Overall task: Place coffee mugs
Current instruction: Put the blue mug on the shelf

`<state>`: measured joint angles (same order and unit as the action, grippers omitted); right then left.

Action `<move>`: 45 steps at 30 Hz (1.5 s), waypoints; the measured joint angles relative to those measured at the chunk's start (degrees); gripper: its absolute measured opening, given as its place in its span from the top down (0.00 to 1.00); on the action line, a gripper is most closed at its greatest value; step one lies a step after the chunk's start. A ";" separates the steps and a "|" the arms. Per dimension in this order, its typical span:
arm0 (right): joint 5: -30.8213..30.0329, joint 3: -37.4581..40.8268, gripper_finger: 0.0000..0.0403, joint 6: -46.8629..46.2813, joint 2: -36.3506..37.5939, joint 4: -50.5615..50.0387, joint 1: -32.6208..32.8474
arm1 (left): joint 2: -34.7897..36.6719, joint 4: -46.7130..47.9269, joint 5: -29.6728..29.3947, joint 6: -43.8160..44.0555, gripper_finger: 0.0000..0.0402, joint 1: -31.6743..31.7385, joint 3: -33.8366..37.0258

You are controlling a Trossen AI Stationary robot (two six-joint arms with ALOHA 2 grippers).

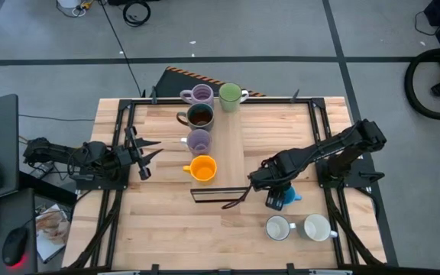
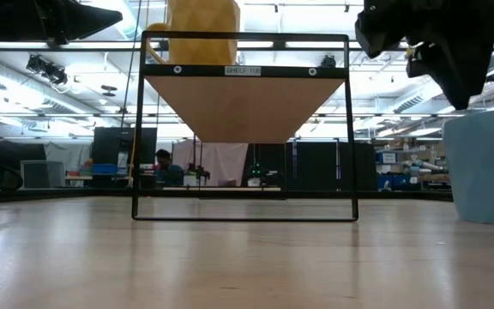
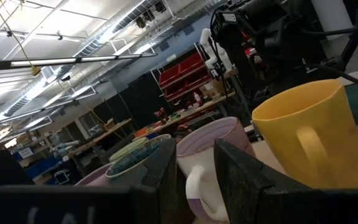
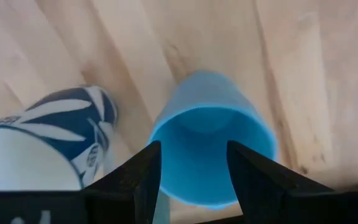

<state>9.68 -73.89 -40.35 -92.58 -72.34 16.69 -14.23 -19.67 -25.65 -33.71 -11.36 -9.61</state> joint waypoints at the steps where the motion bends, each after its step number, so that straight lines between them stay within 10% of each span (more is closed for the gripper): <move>1: 0.82 0.00 0.53 -0.32 0.00 -0.09 0.01 | -0.01 0.00 0.00 0.00 0.72 0.00 0.00; 36: -6.95 11.99 0.54 -7.58 1.53 13.57 12.13 | 0.01 -0.26 0.01 -0.02 0.72 0.00 0.00; 45: -6.91 15.17 0.69 -5.22 1.53 15.07 12.05 | 0.01 -0.24 0.00 -0.04 0.72 -0.01 -0.01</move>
<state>2.78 -58.72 -45.58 -91.05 -57.27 28.74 -14.22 -19.90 -25.65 -33.76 -11.37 -9.61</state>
